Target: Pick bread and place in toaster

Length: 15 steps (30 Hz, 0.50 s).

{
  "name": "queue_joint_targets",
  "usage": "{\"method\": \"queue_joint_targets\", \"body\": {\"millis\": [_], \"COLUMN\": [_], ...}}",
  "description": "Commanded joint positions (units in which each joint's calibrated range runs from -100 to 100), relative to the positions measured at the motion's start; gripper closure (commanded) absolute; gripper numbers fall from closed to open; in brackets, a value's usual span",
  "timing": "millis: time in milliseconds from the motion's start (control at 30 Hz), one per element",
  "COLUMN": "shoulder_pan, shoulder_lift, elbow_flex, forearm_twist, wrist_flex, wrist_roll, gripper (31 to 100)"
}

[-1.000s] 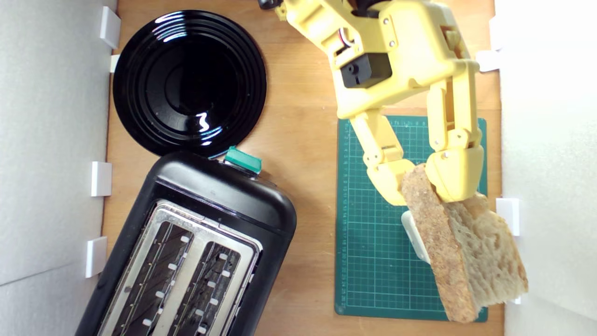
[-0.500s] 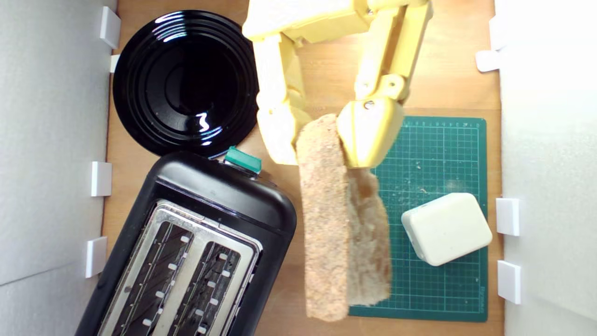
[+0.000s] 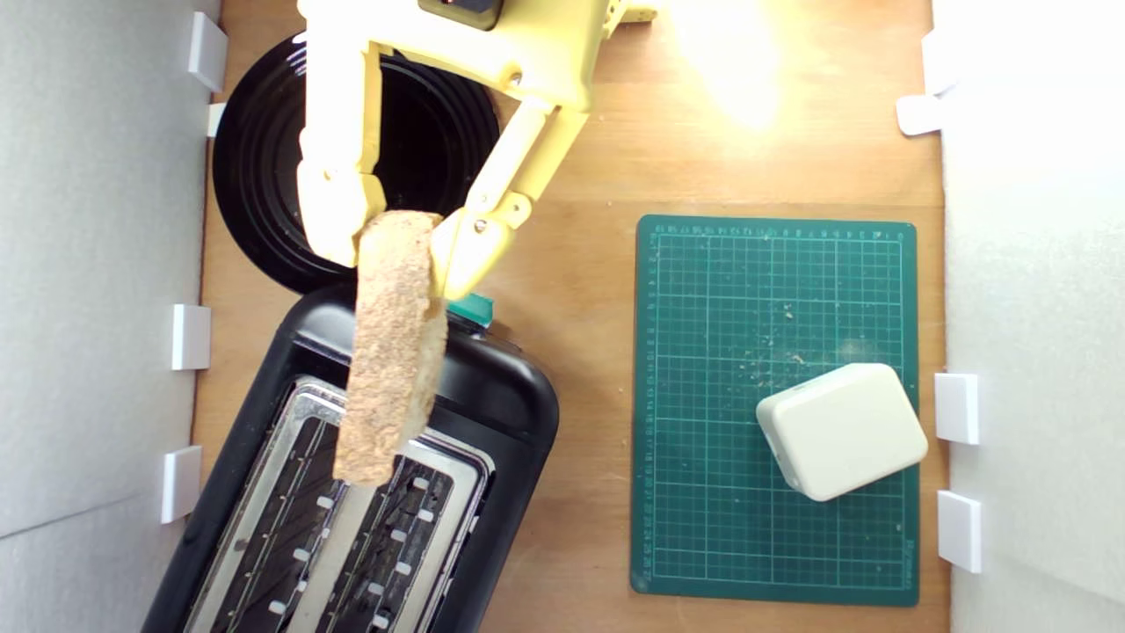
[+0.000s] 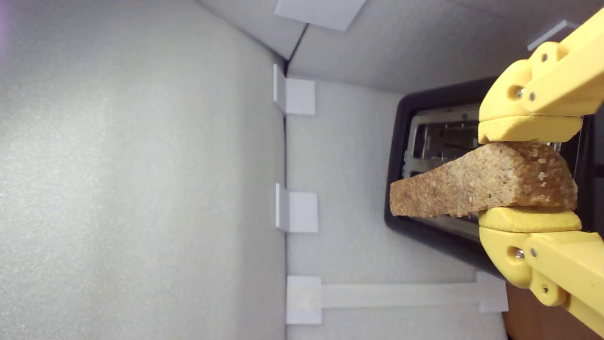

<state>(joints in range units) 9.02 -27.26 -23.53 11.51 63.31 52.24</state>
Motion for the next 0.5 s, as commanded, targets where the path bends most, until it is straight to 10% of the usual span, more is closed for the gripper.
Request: {"method": "queue_joint_targets", "body": {"millis": [0, 467], "shoulder_pan": [3.80, 6.54], "shoulder_lift": [0.30, 8.71], "elbow_flex": [-3.57, -3.57], "forearm_twist": [0.37, -0.26], "wrist_flex": [0.35, 0.09], "wrist_roll": [2.67, 3.24], "gripper": [76.7, 76.7]}}
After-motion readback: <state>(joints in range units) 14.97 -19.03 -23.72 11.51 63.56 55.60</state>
